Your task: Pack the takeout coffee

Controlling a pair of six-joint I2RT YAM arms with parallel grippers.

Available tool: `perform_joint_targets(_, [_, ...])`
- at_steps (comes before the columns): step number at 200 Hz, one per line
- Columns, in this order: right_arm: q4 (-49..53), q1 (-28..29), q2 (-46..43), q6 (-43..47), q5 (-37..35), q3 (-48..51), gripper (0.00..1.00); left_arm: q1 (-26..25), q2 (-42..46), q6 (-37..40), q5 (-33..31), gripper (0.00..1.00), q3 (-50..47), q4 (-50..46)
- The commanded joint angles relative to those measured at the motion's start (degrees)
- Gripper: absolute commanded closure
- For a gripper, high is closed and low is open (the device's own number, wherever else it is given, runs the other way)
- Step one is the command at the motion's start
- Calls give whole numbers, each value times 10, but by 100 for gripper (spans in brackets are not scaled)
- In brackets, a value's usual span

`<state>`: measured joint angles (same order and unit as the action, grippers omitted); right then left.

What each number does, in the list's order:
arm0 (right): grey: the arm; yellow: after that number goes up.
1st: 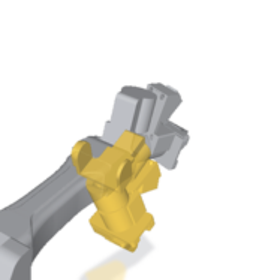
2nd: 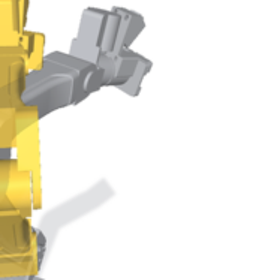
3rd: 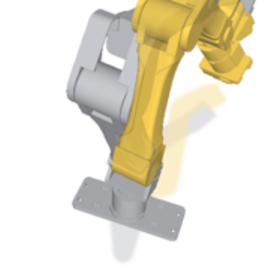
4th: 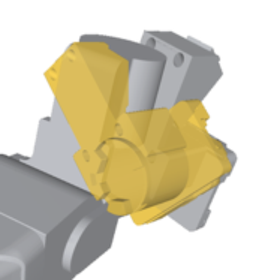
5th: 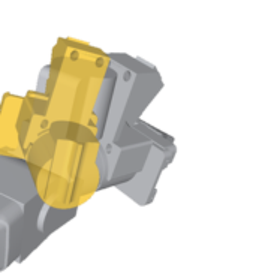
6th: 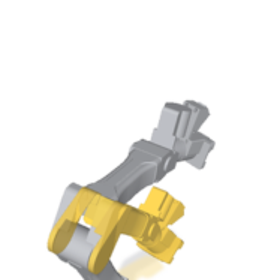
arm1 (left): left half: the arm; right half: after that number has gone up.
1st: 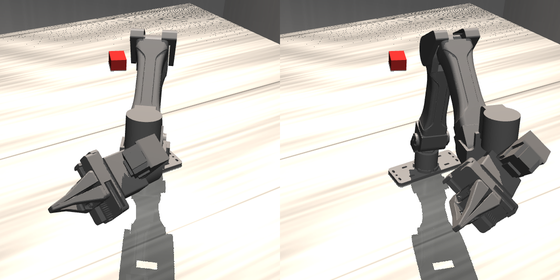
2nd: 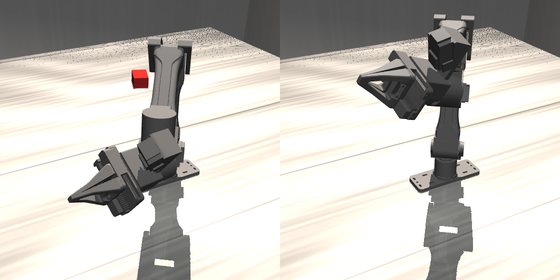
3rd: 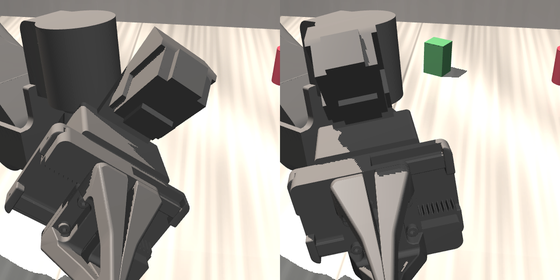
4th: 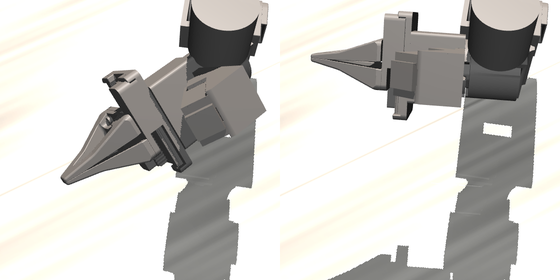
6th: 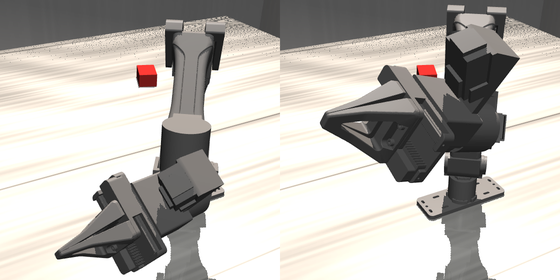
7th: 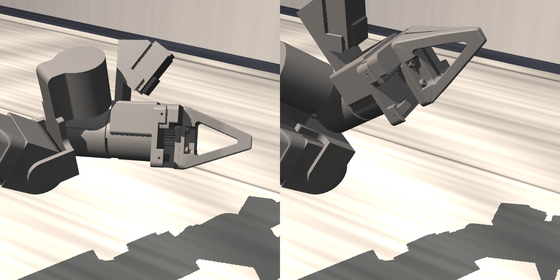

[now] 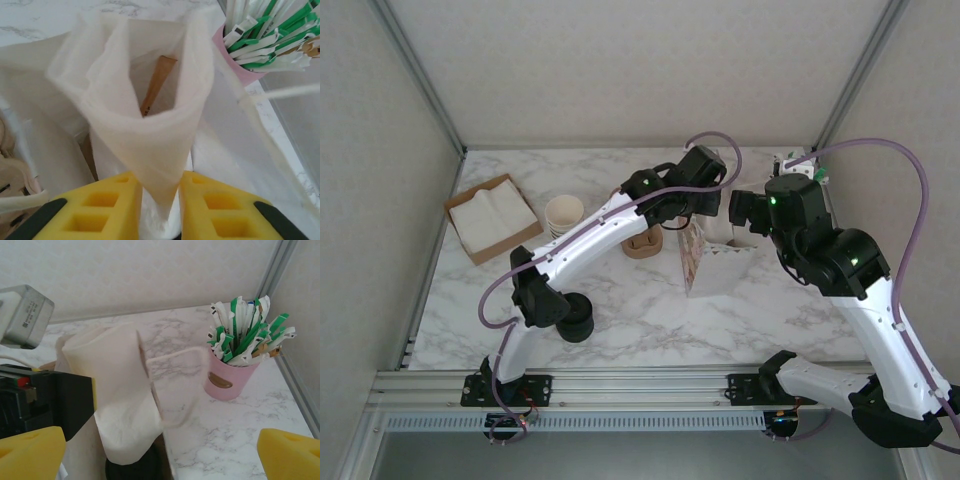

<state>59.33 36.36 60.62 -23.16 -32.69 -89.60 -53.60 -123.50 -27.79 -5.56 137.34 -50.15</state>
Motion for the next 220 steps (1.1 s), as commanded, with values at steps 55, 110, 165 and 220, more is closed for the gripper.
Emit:
perform_joint_targets(55, [-14,-6,3,5,12,4,1,7,-14,17,7,70,48,-6])
perform_joint_targets(110, [-14,-8,2,6,14,7,1,21,-35,26,34,74,67,2])
perform_joint_targets(165, [-16,-10,2,6,21,9,1,22,-57,27,45,98,73,-19])
perform_joint_targets(220, [-19,-13,7,6,29,14,1,12,-80,30,26,100,73,-51])
